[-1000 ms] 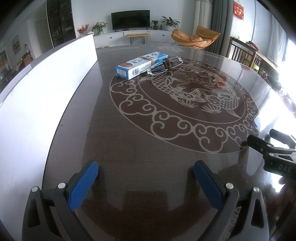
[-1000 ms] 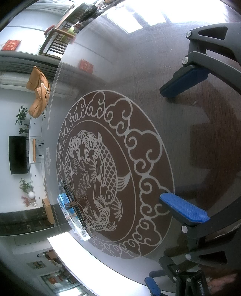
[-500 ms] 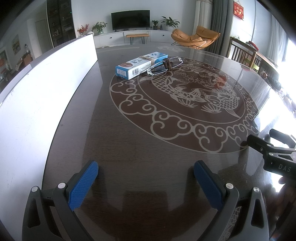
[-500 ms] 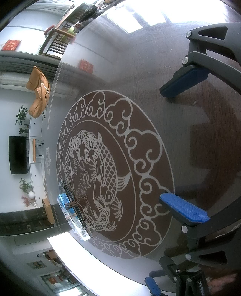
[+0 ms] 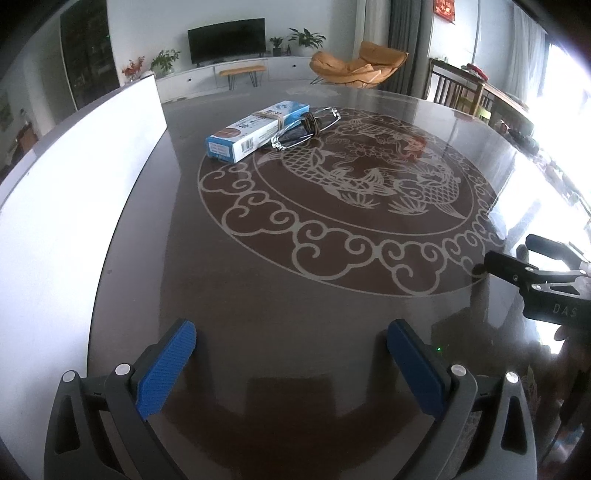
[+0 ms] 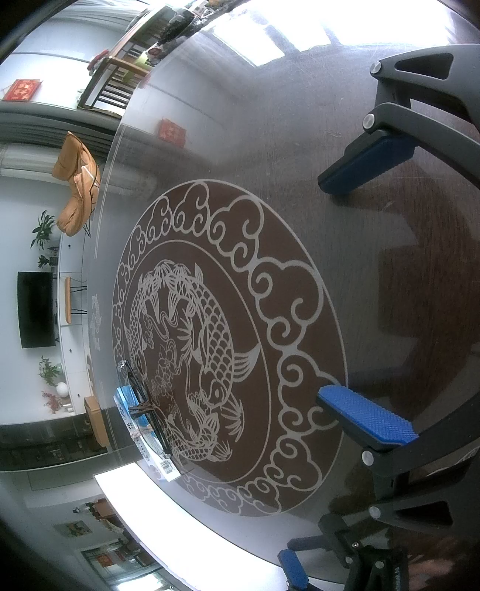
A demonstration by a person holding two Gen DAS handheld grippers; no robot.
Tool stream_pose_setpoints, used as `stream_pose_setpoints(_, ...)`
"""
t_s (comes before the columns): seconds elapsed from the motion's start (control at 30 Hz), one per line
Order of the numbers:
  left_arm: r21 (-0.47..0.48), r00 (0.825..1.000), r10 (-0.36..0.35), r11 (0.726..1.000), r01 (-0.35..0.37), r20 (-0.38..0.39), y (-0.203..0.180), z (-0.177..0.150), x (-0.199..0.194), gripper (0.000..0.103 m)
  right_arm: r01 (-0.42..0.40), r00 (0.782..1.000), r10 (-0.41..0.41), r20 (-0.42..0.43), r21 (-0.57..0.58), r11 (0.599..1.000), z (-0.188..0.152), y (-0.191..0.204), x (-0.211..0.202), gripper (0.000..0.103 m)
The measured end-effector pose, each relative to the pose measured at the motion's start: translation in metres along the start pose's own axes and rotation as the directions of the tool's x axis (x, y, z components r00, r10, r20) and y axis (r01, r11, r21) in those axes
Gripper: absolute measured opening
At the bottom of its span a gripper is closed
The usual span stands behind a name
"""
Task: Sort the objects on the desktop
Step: 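Move the right gripper down to the glasses beside the blue-and-white box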
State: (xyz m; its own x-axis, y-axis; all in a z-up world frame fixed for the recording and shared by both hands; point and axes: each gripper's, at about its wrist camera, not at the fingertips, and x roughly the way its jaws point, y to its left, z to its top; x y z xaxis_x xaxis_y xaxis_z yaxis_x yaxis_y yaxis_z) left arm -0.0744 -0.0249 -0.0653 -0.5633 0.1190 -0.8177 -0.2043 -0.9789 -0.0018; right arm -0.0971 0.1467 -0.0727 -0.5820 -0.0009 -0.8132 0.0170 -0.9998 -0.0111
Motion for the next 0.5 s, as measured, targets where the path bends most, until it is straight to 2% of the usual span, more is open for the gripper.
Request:
stream_pose_setpoints(0.13,-0.006,1.000,0.006,1.000,-0.006,0.005,0.000,-0.001,0.000,0.103,-0.037,0.999,0.036,-0.033,-0.031,0.999,0.022,0.005,0.012,0.103)
stream_pose_setpoints(0.2,-0.009,1.000,0.007,1.000,-0.007,0.007,0.000,-0.001,-0.001,0.103,-0.069,0.997,0.069,-0.032,-0.014,0.998,0.049,0.010,0.019,0.103)
stream_pose_setpoints(0.27,-0.010,1.000,0.006,1.000,-0.006,0.008,0.001,-0.001,0.000,0.103,-0.139,0.990,0.139,-0.030,0.013,0.990,0.085,0.023,0.031,0.103)
stream_pose_setpoints(0.37,-0.009,1.000,0.006,1.000,-0.006,0.007,0.001,-0.001,0.000,0.103,-0.202,0.976,0.206,-0.073,0.059,0.978,0.132,0.051,0.059,0.103)
stream_pose_setpoints(0.5,-0.011,1.000,0.006,1.000,-0.006,0.008,0.001,-0.001,-0.001,0.103,-0.230,0.958,0.253,-0.136,0.164,0.959,0.175,0.085,0.094,0.103)
